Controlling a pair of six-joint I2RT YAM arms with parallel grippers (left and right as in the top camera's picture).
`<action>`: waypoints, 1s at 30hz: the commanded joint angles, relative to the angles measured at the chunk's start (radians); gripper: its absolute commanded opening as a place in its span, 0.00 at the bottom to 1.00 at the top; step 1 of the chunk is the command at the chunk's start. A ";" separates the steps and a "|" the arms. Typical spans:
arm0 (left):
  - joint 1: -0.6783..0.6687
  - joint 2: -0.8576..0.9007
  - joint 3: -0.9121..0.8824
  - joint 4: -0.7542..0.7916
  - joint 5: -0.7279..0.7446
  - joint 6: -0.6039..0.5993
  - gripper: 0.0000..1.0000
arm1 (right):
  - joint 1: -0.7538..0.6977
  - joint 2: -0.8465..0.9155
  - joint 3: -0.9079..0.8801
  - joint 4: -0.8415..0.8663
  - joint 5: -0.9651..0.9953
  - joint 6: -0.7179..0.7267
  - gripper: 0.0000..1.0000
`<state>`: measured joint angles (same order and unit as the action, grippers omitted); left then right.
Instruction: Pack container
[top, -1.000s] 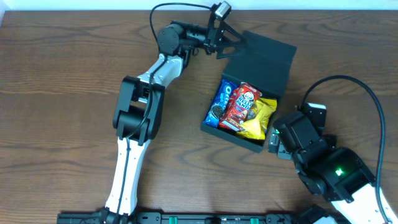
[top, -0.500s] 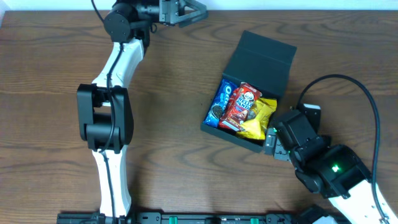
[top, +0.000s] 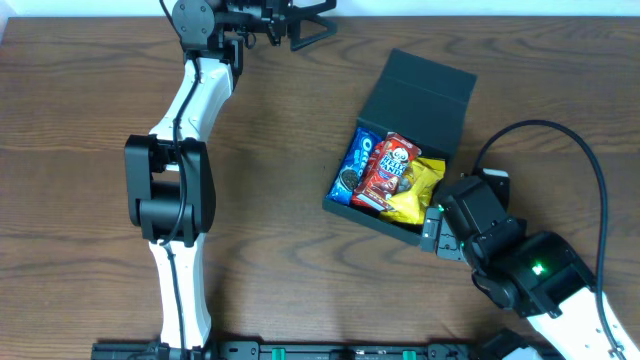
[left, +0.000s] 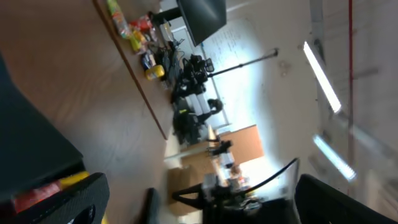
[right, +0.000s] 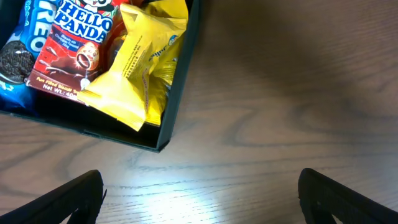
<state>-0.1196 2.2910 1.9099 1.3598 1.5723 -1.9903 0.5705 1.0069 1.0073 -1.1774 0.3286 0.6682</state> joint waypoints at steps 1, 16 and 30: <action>0.002 -0.002 0.017 0.092 0.006 0.068 0.96 | -0.008 0.000 0.015 -0.001 0.003 -0.011 0.99; -0.026 -0.379 0.017 -1.543 -0.453 1.397 0.96 | -0.008 0.000 0.015 -0.001 0.003 -0.011 0.99; -0.227 -0.366 0.017 -2.251 -1.236 1.969 0.96 | -0.008 0.000 0.015 -0.001 0.003 -0.011 0.99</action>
<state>-0.3309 1.8824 1.9282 -0.8696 0.4763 -0.1265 0.5705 1.0077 1.0126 -1.1782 0.3244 0.6678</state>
